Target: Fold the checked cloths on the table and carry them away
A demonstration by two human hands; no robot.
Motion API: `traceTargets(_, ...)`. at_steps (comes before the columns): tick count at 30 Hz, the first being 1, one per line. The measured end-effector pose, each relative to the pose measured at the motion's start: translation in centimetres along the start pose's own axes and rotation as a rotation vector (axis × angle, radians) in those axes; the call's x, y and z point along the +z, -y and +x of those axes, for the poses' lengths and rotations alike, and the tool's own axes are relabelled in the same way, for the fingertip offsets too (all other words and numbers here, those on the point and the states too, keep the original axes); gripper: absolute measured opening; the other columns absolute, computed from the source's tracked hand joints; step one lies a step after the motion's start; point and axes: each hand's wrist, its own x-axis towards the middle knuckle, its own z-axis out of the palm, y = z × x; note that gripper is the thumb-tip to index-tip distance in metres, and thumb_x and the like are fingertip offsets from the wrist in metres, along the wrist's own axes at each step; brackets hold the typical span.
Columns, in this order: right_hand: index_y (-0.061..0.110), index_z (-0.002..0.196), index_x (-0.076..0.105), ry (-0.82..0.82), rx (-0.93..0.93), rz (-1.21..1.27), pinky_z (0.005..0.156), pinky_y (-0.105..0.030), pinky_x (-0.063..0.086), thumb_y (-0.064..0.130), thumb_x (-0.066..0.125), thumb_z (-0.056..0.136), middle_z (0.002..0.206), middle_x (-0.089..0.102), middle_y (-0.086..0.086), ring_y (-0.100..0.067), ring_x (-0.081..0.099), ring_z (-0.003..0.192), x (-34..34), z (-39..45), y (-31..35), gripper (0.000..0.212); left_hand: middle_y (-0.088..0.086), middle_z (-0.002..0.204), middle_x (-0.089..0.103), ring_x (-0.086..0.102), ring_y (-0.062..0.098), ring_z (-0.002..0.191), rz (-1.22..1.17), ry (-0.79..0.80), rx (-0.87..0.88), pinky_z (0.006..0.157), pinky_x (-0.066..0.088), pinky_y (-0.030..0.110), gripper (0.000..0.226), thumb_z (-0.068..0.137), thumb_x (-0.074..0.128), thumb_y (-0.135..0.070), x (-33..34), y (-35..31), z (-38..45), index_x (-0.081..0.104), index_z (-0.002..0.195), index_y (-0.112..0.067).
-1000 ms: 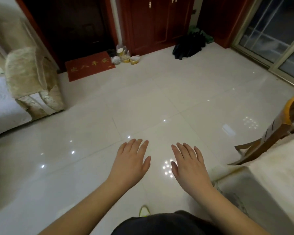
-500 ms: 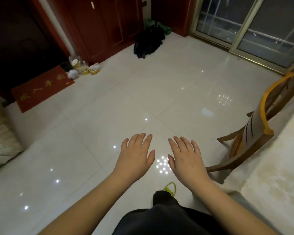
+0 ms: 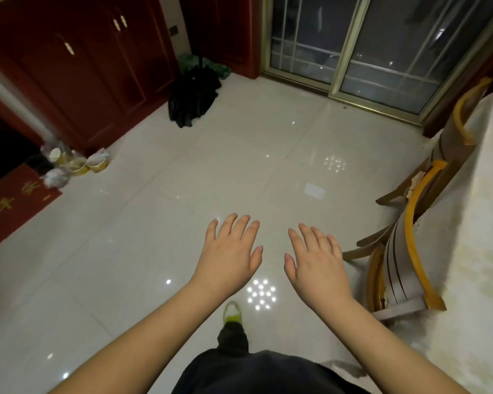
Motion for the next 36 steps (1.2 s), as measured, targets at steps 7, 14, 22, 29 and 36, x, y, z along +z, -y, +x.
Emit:
traceTargets(7, 0.015, 0.134, 0.057, 0.006, 0.088, -0.059, 0.107, -0.049, 0.040, 0.038, 0.061, 0.089, 0.136, 0.058, -0.009, -0.029, 0.054, 0.126, 0.0, 12.0, -0.6, 0.050, 0.006, 0.128, 0.063, 0.057, 0.028, 0.121, -0.023, 0.005, 0.115, 0.099, 0.045, 0.052, 0.055, 0.091, 0.032, -0.046, 0.9, 4.3, 12.3, 0.060, 0.128, -0.017)
traceTargets(14, 0.015, 0.136, 0.055, -0.014, 0.235, -0.091, 0.109, -0.048, 0.036, 0.042, 0.056, 0.090, 0.140, 0.055, -0.010, -0.030, 0.050, 0.130, -1.7, 21.5, -3.0, 0.053, 0.007, 0.122, 0.065, 0.060, 0.030, 0.116, -0.050, -0.050, 0.233, 0.095, 0.047, 0.052, 0.051, 0.088, 0.035, -0.044, 0.4, 6.6, 24.5, 0.066, 0.118, -0.017)
traceTargets(22, 0.013, 0.132, 0.059, -0.002, 0.448, -0.053, 0.107, -0.050, 0.040, 0.045, 0.030, 0.090, 0.135, 0.059, -0.011, -0.031, 0.052, 0.128, -1.0, 28.5, -9.2, 0.060, 0.007, 0.124, 0.064, 0.059, 0.030, 0.118, -0.073, -0.041, 0.388, 0.095, 0.046, 0.052, 0.050, 0.088, 0.035, -0.043, 1.0, 2.2, 37.2, 0.065, 0.119, -0.017)
traceTargets(29, 0.012, 0.129, 0.061, -0.032, 0.541, 0.017, 0.106, -0.050, 0.041, 0.040, 0.031, 0.090, 0.132, 0.060, -0.011, -0.031, 0.053, 0.126, -0.3, 35.7, -18.7, 0.056, 0.004, 0.126, 0.064, 0.058, 0.027, 0.120, -0.024, 0.010, 0.470, 0.097, 0.046, 0.052, 0.050, 0.088, 0.037, -0.044, 1.2, -3.6, 48.6, 0.064, 0.122, -0.019)
traceTargets(36, 0.015, 0.129, 0.061, -0.050, 0.614, 0.044, 0.108, -0.050, 0.039, 0.040, 0.029, 0.090, 0.132, 0.061, -0.008, -0.029, 0.053, 0.126, -1.8, 43.1, -29.4, 0.056, 0.001, 0.128, 0.062, 0.057, 0.025, 0.122, -0.014, 0.041, 0.504, 0.098, 0.047, 0.051, 0.051, 0.089, 0.035, -0.045, -0.7, -10.6, 60.2, 0.061, 0.125, -0.020)
